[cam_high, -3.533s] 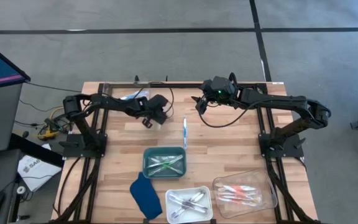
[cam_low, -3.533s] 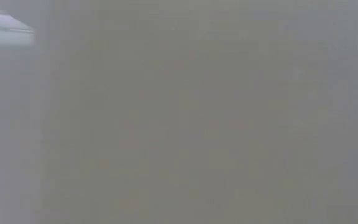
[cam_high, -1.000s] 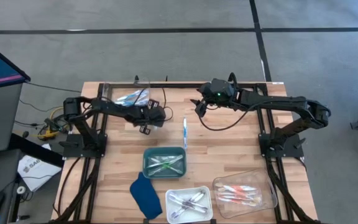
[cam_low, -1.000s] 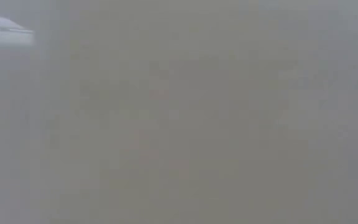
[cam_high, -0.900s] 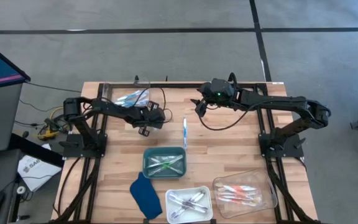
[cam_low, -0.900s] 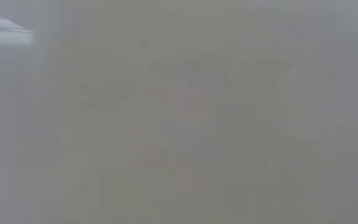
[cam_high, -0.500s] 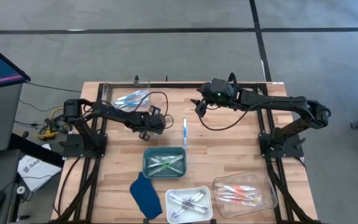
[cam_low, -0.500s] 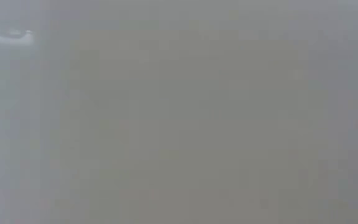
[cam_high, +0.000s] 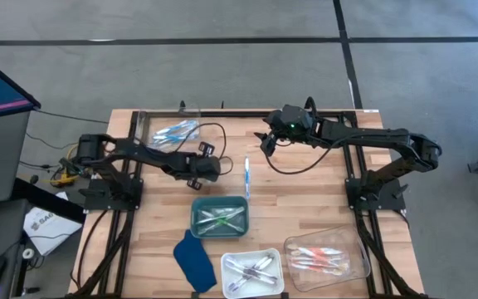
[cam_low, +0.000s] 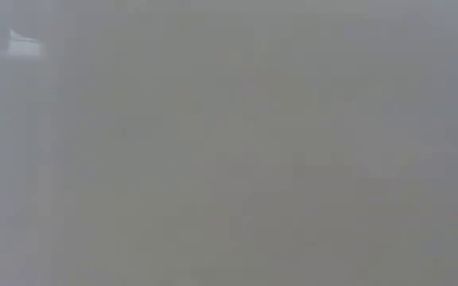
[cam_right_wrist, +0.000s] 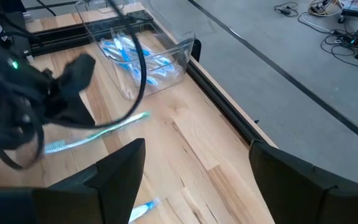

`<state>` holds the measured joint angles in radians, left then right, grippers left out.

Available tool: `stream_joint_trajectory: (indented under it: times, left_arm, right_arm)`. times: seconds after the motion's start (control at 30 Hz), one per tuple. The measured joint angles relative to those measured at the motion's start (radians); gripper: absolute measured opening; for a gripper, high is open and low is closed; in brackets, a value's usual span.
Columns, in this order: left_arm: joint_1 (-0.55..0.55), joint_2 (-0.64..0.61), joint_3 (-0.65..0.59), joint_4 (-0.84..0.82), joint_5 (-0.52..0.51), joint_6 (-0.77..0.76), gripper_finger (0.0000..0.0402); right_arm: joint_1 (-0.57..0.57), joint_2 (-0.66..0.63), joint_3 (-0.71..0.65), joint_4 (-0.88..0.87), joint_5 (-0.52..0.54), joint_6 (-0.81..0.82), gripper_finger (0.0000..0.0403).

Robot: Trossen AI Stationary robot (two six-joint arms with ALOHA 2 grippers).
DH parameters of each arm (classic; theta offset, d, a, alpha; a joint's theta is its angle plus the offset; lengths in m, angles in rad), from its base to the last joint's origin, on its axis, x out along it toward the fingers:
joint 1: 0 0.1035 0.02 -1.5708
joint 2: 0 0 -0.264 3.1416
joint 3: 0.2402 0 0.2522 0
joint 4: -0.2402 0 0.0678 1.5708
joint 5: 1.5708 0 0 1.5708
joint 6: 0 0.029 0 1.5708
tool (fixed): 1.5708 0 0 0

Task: Pick & Place Toothbrushes
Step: Put the green toothbrush into the green bin

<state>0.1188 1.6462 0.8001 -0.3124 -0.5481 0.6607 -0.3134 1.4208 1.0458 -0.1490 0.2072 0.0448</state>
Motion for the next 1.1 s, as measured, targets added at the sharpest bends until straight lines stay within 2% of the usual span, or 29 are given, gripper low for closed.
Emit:
stream_joint_trajectory:
  times: [0.13, 0.27, 0.43, 0.57, 0.67, 0.77, 1.0, 1.1]
  left_arm:
    - [0.002, -0.102, 0.0, 0.004, 0.036, 0.051, 0.0034]
    - [0.027, -0.189, 0.002, 0.003, 0.067, 0.117, 0.0076]
    - [0.071, -0.21, 0.008, -0.009, 0.061, 0.118, 0.0135]
    - [0.085, -0.211, 0.008, -0.027, 0.152, 0.167, 0.0162]
    - [0.089, -0.211, 0.013, -0.035, 0.195, 0.177, 0.0166]
    - [0.101, -0.204, 0.038, -0.126, 0.264, 0.186, 0.0157]
    - [0.141, -0.064, 0.179, -0.425, 0.401, 0.133, 0.0119]
    - [0.144, -0.007, 0.238, -0.454, 0.399, 0.12, 0.011]
  right_arm:
    - [0.0, 0.0, 0.0, 0.0, 0.0, 0.0, 0.0282]
    - [0.0, 0.0, 0.0, 0.003, 0.0, 0.0, 0.0282]
    - [0.006, 0.0, 0.0, 0.007, 0.0, 0.001, 0.0282]
    - [0.013, 0.0, 0.0, 0.014, 0.0, 0.001, 0.0282]
    - [0.013, 0.0, 0.0, 0.021, 0.0, 0.001, 0.0282]
    - [0.013, 0.0, 0.0, 0.023, 0.0, 0.001, 0.0281]
    - [0.012, 0.0, 0.0, 0.028, 0.0, 0.001, 0.0281]
    - [0.012, 0.0, 0.0, 0.031, 0.0, 0.001, 0.0281]
